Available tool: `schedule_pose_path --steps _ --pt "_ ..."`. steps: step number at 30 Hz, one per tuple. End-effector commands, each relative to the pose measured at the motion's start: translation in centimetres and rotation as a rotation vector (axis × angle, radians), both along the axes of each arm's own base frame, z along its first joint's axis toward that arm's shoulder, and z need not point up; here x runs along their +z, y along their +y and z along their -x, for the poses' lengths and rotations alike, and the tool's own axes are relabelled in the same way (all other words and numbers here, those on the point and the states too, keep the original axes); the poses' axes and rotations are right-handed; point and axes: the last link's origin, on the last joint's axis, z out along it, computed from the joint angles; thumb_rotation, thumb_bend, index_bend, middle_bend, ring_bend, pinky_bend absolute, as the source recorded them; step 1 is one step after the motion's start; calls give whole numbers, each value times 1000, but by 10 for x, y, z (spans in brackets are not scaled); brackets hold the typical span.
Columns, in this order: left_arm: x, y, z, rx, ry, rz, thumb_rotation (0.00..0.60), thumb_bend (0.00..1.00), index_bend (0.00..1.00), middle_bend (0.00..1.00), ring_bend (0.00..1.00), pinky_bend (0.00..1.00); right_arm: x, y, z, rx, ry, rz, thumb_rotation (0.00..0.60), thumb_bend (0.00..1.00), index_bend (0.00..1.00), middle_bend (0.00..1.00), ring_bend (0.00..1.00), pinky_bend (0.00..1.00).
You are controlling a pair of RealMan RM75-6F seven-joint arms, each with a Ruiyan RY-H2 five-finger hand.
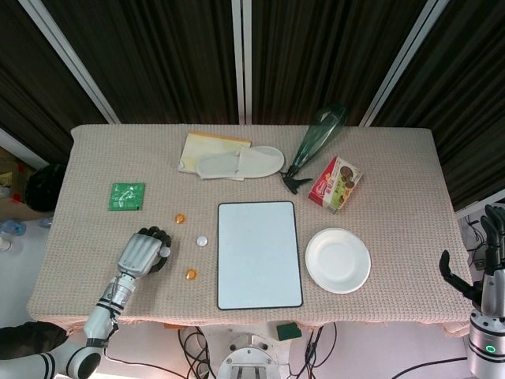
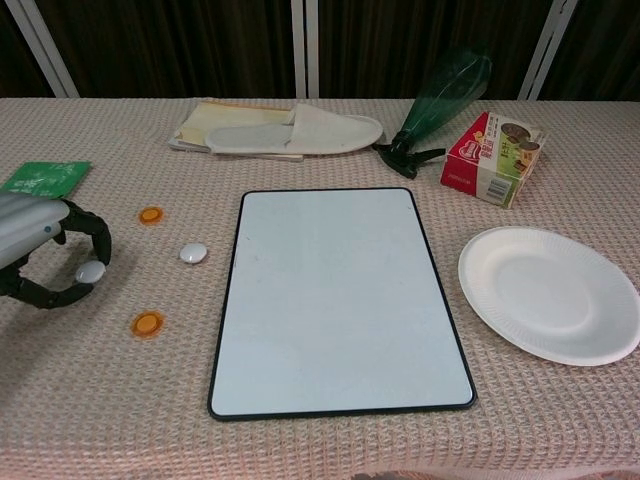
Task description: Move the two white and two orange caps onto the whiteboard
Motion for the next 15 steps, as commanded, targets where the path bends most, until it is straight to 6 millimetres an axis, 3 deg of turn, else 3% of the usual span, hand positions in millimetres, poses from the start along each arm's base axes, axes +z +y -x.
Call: schedule_pose_path --steps 1,5,11,15 --pt "1 0 -6 -24 -7 -5 600 317 542 399 282 395 0 0 0 3 -1 3 600 477 19 9 0 0" --pt "5 4 -23 -82 -20 8 600 317 543 400 283 397 1 0 0 5 -5 5 600 476 21 10 0 0" --pt "13 18 -88 -309 -30 0 600 317 543 400 282 389 -1 -1 1 -2 -9 -4 600 476 22 11 0 0" --pt "7 29 -128 -438 -37 9 600 318 559 390 253 367 -1 -1 2 -11 -8 -13 600 476 22 12 0 0"
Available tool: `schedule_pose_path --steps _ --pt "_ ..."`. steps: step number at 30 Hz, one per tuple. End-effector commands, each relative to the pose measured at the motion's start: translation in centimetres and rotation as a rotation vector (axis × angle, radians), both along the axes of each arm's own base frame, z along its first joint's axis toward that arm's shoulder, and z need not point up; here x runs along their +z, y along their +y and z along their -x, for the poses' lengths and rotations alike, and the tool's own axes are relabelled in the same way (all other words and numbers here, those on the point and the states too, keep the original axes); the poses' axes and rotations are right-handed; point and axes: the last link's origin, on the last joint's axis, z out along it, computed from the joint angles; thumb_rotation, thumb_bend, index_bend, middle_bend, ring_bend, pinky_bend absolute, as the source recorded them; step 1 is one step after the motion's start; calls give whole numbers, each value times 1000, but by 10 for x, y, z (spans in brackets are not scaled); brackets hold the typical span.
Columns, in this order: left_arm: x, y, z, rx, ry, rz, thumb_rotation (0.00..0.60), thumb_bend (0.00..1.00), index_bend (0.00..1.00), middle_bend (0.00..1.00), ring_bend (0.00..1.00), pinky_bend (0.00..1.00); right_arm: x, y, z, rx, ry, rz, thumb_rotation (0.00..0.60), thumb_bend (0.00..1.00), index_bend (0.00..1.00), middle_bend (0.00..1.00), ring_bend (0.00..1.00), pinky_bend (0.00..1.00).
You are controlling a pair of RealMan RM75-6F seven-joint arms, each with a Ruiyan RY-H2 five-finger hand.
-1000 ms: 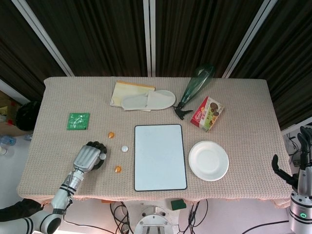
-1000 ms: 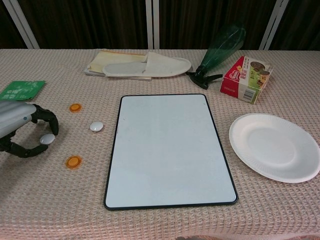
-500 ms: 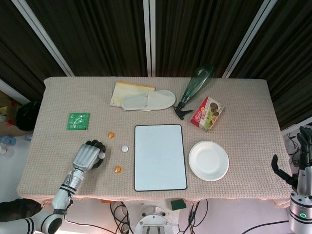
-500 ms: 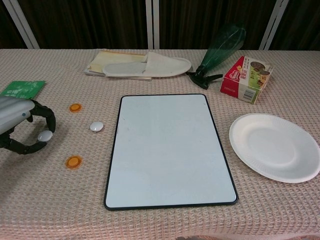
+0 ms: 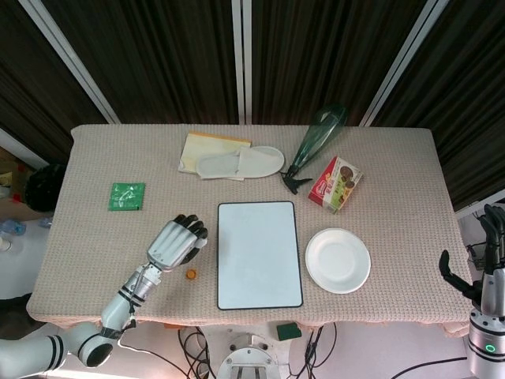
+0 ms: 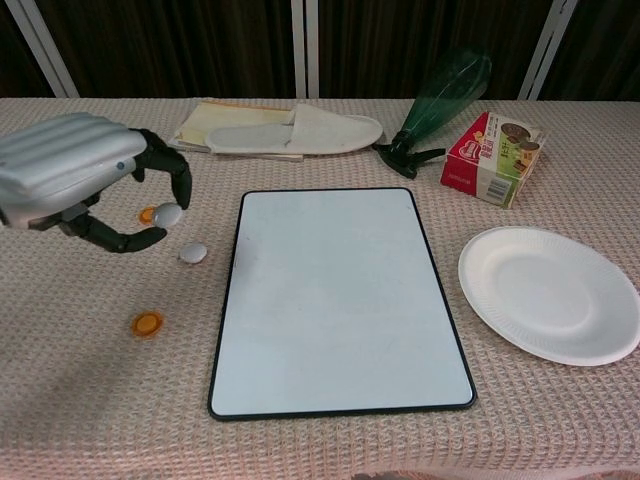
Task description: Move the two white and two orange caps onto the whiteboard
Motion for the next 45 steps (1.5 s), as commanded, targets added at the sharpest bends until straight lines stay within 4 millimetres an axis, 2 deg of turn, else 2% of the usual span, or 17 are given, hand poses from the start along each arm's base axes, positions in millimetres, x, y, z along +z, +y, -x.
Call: schedule_pose_path --steps 1,6,10,12,18,27,35,37,39,41,43,45 --pt "-7 10 -42 -135 1 14 600 318 567 379 241 363 1 0 0 -1 1 1 600 476 22 12 0 0" --pt "-28 22 -74 -184 13 80 600 317 574 289 208 354 5 1 0 -6 3 8 600 476 23 13 0 0" --pt "-46 29 -87 -186 22 127 600 317 578 104 114 304 3 1 2 -17 7 0 600 476 24 13 0 0" --pt "-53 31 -90 -182 24 144 600 317 579 53 81 259 3 1 3 -23 6 -3 600 475 23 13 0 0" --pt "-70 48 -93 -168 87 131 600 319 576 43 58 195 5 -1 3 -26 4 -1 600 475 25 14 0 0" --pt "-91 63 -90 -139 153 133 600 318 576 25 51 172 3 -5 5 -47 9 -26 600 475 27 14 0 0" --pt "-102 71 -88 -132 179 124 600 318 568 25 36 172 3 -5 4 -40 19 -27 600 471 27 13 0 0" --pt "-104 73 -87 -129 184 116 600 319 533 25 36 172 3 -5 4 -42 19 -28 600 470 27 14 0 0" --pt "-106 73 -85 -123 183 117 600 318 443 25 36 171 3 -5 5 -47 18 -24 600 471 27 14 0 0" --pt "-106 73 -84 -119 177 121 600 315 285 25 36 170 3 -5 6 -49 15 -20 600 471 27 13 0 0" --pt "-105 73 -83 -116 171 122 600 301 212 25 36 170 4 -5 6 -51 10 -15 600 471 28 14 0 0" --pt "-102 73 -83 -113 163 119 600 278 185 26 36 168 4 -5 6 -51 8 -15 600 471 30 14 0 0"
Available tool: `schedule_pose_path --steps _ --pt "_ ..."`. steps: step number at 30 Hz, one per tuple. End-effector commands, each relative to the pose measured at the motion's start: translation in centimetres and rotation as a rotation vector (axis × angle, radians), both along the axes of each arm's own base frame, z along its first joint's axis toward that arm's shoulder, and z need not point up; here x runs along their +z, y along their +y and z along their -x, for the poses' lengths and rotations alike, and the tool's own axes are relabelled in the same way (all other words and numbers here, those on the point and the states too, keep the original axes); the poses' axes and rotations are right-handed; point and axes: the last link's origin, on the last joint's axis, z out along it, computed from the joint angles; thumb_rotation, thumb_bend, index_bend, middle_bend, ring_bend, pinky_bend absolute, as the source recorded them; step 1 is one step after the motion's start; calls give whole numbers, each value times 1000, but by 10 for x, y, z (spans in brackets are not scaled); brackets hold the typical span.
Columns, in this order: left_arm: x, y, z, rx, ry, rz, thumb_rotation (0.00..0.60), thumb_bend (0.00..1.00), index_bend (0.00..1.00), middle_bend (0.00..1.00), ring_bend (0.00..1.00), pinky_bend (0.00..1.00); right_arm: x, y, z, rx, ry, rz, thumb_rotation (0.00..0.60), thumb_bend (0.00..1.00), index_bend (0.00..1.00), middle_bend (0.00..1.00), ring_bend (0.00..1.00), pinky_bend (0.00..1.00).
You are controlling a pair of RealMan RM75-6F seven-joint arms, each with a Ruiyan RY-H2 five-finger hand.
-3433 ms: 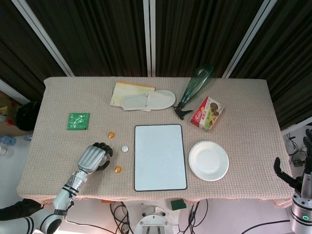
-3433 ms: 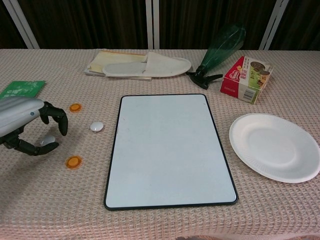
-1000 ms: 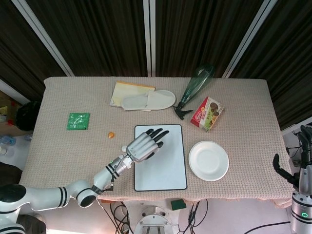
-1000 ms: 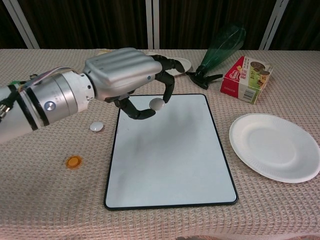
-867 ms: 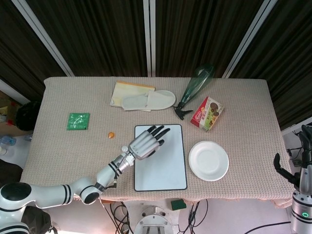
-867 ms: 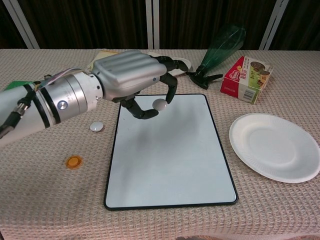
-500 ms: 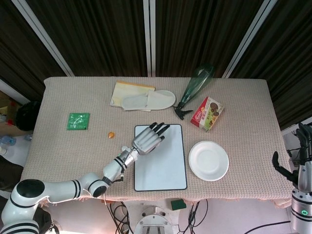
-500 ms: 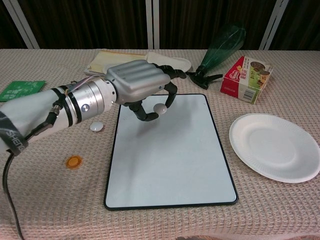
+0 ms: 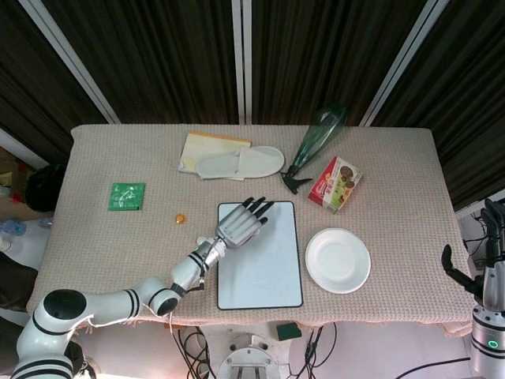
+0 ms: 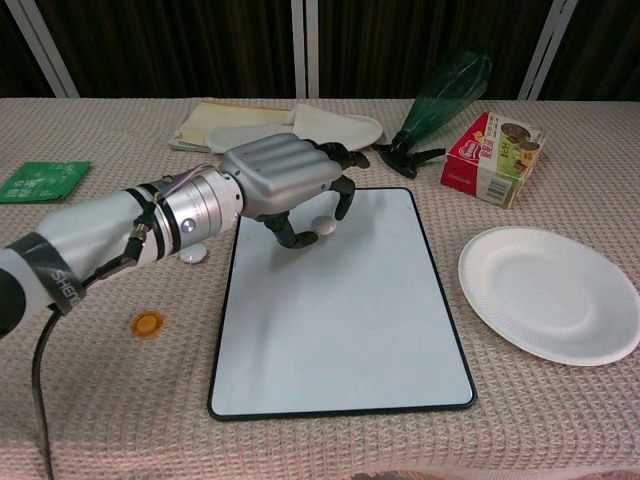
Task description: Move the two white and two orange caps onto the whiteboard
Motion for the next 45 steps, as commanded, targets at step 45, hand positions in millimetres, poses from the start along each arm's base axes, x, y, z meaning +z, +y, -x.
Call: schedule_pose_path --steps 45 --pt "60 -40 93 231 72 -13 600 258 408 49 37 166 -15 -5 -11 26 18 -32 600 475 42 14 0 0"
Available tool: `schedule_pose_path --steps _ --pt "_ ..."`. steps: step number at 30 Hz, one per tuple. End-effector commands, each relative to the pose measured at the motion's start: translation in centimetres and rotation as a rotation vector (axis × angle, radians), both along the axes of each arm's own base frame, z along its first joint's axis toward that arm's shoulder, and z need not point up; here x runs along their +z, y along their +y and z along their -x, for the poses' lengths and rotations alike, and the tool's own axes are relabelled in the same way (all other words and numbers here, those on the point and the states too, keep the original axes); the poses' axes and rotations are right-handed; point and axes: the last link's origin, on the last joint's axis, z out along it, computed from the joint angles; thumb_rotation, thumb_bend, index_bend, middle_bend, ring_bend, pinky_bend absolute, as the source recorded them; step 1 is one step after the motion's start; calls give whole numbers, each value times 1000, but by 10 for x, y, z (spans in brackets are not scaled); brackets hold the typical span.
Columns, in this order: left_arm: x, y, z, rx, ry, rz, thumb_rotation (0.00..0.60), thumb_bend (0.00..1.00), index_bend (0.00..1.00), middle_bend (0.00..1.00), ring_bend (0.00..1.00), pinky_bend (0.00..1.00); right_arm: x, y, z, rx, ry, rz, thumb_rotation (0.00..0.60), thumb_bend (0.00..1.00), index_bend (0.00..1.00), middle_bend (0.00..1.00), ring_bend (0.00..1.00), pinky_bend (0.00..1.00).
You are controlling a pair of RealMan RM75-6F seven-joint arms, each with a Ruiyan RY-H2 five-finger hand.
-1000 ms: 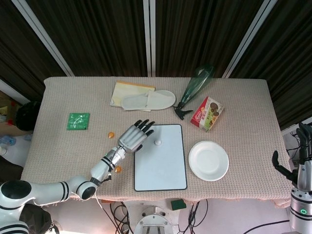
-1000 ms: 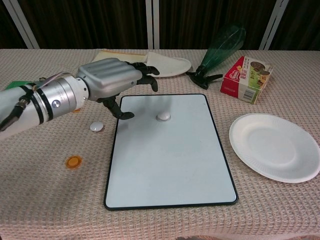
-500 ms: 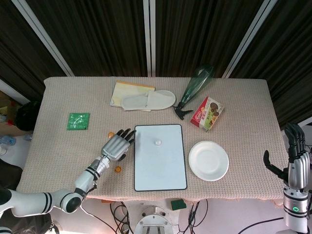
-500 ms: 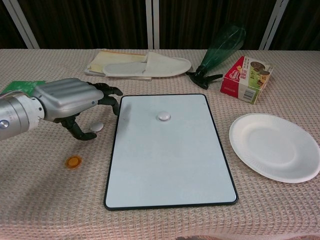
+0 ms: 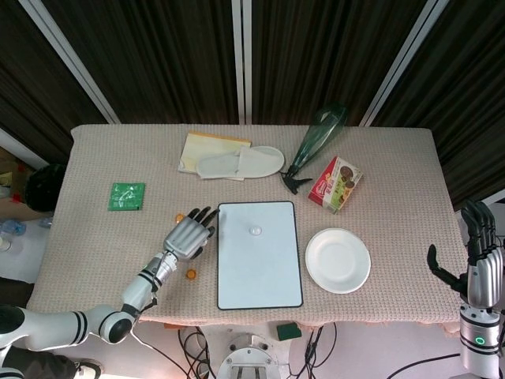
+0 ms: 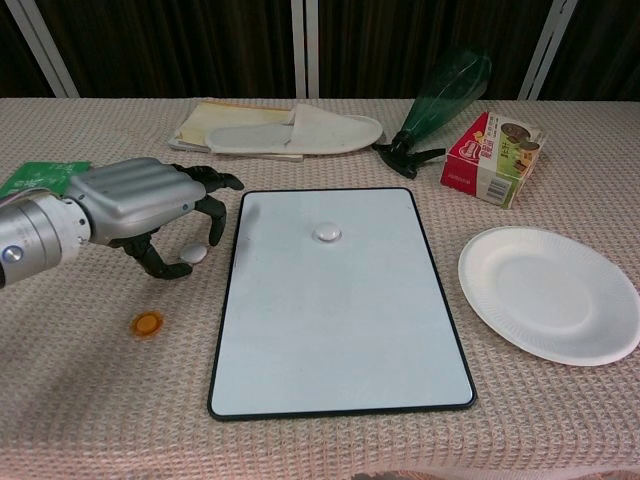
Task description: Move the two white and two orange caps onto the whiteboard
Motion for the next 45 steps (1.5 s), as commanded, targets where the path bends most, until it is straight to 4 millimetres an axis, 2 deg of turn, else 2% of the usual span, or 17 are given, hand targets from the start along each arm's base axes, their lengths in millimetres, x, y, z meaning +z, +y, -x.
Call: schedule_pose_path --steps 1,17,33,39,45 --pt "0 1 0 -1 4 -1 600 260 408 49 37 166 0 0 0 -3 1 -4 600 475 42 14 0 0" --pt "1 4 5 31 29 -3 600 299 439 56 37 166 -2 -1 1 -7 5 -13 600 475 42 14 0 0" --pt "3 6 -6 34 -58 3 600 321 524 100 38 179 -2 -1 4 -16 -5 -8 600 474 42 14 0 0" --pt "7 7 -26 -9 -94 21 600 322 526 107 38 179 -2 -2 5 -15 -10 -9 600 475 42 14 0 0" --pt "1 7 -66 -96 -122 55 600 323 526 106 38 180 -3 -1 5 -12 -16 -11 600 475 42 14 0 0"
